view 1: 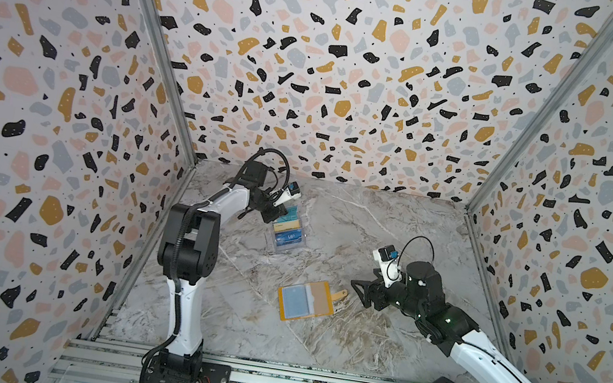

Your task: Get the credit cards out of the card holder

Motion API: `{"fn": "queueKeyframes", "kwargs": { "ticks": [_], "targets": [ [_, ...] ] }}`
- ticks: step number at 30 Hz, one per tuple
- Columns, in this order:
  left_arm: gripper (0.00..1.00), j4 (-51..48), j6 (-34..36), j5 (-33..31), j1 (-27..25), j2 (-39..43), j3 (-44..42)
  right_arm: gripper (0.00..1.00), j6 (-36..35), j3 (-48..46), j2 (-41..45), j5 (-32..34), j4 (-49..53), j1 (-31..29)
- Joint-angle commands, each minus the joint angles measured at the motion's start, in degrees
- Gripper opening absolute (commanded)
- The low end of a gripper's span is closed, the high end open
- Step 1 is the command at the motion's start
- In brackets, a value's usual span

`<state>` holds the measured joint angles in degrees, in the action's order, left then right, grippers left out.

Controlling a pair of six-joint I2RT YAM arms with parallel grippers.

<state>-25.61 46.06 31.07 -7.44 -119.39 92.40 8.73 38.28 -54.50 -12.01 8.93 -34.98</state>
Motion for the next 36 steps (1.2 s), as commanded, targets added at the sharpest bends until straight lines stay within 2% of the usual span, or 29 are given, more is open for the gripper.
{"fn": "queueKeyframes", "kwargs": {
  "ticks": [1,19,36],
  "targets": [
    [0.0,0.0,0.0,0.6,0.6,-1.4,0.0,0.85,0.4,-0.3,1.7,1.1,-0.9,0.3],
    [0.01,0.5,-0.4,1.5,1.0,-2.3,-1.1,0.85,0.3,-0.4,2.1,1.3,-1.2,0.2],
    [0.18,2.1,-2.5,1.9,1.1,-1.3,-1.8,0.85,0.3,-0.6,2.4,1.0,-1.5,0.2]
  ]
}}
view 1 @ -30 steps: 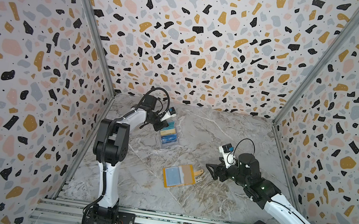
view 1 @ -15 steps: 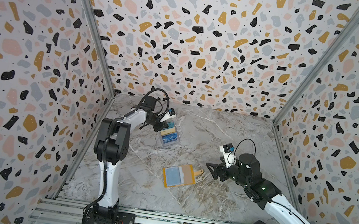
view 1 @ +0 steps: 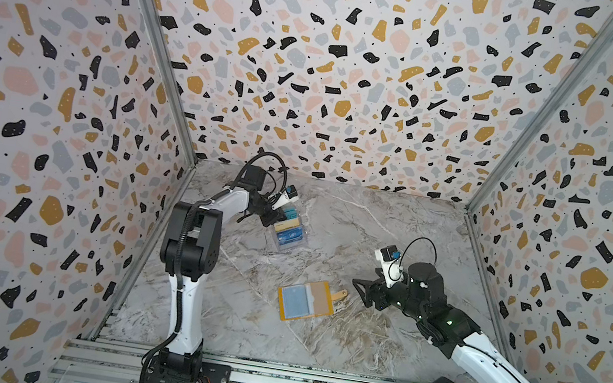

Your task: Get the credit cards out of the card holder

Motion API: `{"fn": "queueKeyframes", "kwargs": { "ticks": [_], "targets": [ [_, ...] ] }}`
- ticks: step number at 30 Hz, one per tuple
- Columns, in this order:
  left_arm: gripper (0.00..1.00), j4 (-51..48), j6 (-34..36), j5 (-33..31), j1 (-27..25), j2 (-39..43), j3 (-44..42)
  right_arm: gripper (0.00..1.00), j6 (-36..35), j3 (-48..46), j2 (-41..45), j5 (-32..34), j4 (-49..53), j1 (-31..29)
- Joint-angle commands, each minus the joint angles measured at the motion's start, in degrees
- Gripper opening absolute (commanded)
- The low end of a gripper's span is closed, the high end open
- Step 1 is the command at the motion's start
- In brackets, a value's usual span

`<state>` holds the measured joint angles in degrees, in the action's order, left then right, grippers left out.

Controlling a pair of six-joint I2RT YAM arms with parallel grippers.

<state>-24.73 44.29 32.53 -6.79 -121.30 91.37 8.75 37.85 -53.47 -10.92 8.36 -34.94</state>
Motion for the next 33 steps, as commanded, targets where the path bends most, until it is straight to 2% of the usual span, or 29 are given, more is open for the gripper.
{"fn": "queueKeyframes", "kwargs": {
  "ticks": [1,17,21,29,31,33],
  "targets": [
    [0.18,1.4,-1.0,0.5,0.5,0.7,-0.8,0.85,0.3,-0.1,1.3,-0.1,-1.0,0.2],
    [0.22,2.0,-2.4,0.2,0.5,3.8,-0.8,0.84,0.5,-0.6,1.8,-0.3,-1.5,0.2],
    [0.27,2.4,-3.1,0.2,0.5,5.4,-1.2,0.84,0.6,-0.7,2.1,-0.3,-1.4,0.2],
    [0.3,3.6,-4.1,-1.2,0.5,10.2,-2.6,0.85,0.9,-0.6,1.6,-0.8,-1.4,0.2],
    [0.32,3.7,-4.8,-2.0,0.4,11.3,-2.7,0.85,1.0,-0.4,1.7,-0.9,-1.3,0.2],
    [0.33,3.3,-6.5,-5.8,0.2,12.6,-2.4,0.84,1.0,-0.3,1.7,-0.8,-1.0,0.2]
  ]
}}
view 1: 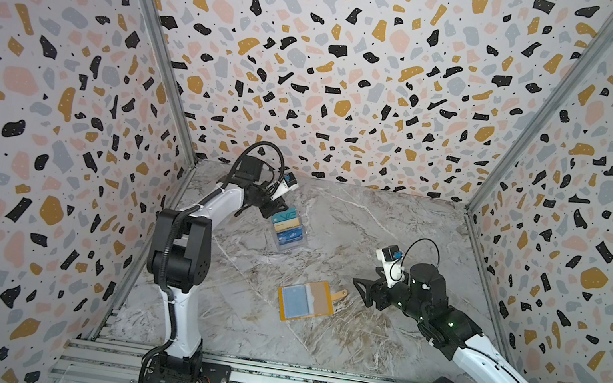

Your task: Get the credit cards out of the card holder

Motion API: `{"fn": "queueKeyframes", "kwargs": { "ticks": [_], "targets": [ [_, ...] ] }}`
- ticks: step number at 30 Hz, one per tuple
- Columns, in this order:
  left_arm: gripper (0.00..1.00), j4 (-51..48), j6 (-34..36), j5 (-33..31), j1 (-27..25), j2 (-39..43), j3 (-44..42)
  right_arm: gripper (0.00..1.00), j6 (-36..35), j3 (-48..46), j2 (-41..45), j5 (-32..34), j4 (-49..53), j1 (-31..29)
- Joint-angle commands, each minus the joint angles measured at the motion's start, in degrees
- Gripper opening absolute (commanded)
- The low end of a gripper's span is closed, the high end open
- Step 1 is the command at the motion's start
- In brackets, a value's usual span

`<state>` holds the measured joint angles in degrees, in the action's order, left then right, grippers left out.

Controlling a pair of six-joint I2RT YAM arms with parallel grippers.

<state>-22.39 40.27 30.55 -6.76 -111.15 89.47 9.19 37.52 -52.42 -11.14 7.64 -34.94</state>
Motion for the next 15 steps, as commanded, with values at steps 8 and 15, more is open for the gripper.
{"fn": "queueKeyframes", "kwargs": {
  "ticks": [8,15],
  "targets": [
    [0.33,7.4,-21.1,-21.3,-1.5,13.3,-8.3,0.84,2.7,3.2,-1.9,-0.8,3.7,0.2],
    [0.36,12.5,-37.3,-21.8,-5.6,28.4,-25.8,0.84,3.1,8.2,-5.4,-2.9,8.0,-0.7]
  ]
}}
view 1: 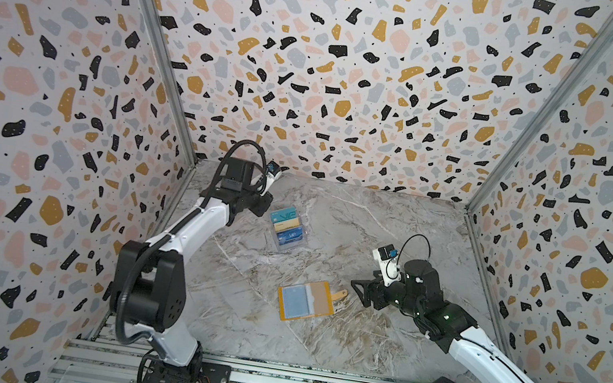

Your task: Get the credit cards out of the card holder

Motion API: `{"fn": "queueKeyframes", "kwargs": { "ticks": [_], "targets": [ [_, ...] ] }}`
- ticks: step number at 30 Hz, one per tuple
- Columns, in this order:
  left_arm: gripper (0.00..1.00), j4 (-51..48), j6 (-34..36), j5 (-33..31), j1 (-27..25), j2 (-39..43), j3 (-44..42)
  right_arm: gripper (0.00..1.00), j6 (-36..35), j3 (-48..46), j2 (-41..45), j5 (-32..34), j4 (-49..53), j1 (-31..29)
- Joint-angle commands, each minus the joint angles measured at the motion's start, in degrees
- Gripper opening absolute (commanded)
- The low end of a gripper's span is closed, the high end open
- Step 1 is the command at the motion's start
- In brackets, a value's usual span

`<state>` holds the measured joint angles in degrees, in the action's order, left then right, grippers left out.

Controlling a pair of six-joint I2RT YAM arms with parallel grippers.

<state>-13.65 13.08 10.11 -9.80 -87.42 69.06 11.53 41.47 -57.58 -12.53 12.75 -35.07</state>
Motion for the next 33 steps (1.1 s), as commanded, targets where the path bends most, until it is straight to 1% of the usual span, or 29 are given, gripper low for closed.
{"fn": "queueKeyframes", "kwargs": {
  "ticks": [1,5,9,12,16,19,22,27,33],
  "targets": [
    [0.36,4.0,-11.2,-1.5,-4.2,6.6,-7.9,0.84,0.9,5.3,-0.8,-1.9,3.7,-0.9],
    [0.36,3.6,-17.8,-2.2,-9.4,12.5,-15.4,0.84,1.3,9.4,-3.9,-1.2,6.7,-3.4],
    [0.34,2.7,-23.4,-1.1,-12.0,17.7,-20.8,0.84,1.8,12.6,-7.6,0.7,9.2,-6.4],
    [0.31,3.1,-26.2,1.3,-14.1,21.9,-24.6,0.84,2.0,13.4,-9.9,1.4,9.1,-8.1],
    [0.24,5.6,-31.9,3.2,-16.9,27.2,-31.2,0.83,3.0,13.8,-12.4,3.6,8.2,-9.6],
    [0.15,9.0,-34.7,3.9,-19.1,30.5,-37.2,0.83,6.1,14.5,-14.8,9.6,8.2,-11.1],
    [0.12,13.6,-37.1,3.2,-22.1,34.3,-44.1,0.83,7.3,14.8,-17.1,10.5,7.2,-12.6],
    [0.06,17.8,-41.4,4.0,-22.8,38.2,-51.5,0.82,9.8,14.9,-20.4,10.2,3.7,-15.4],
    [0.02,21.2,-41.6,7.0,-22.9,37.8,-55.1,0.79,10.9,15.8,-25.3,9.6,0.7,-17.8]
  ]
}}
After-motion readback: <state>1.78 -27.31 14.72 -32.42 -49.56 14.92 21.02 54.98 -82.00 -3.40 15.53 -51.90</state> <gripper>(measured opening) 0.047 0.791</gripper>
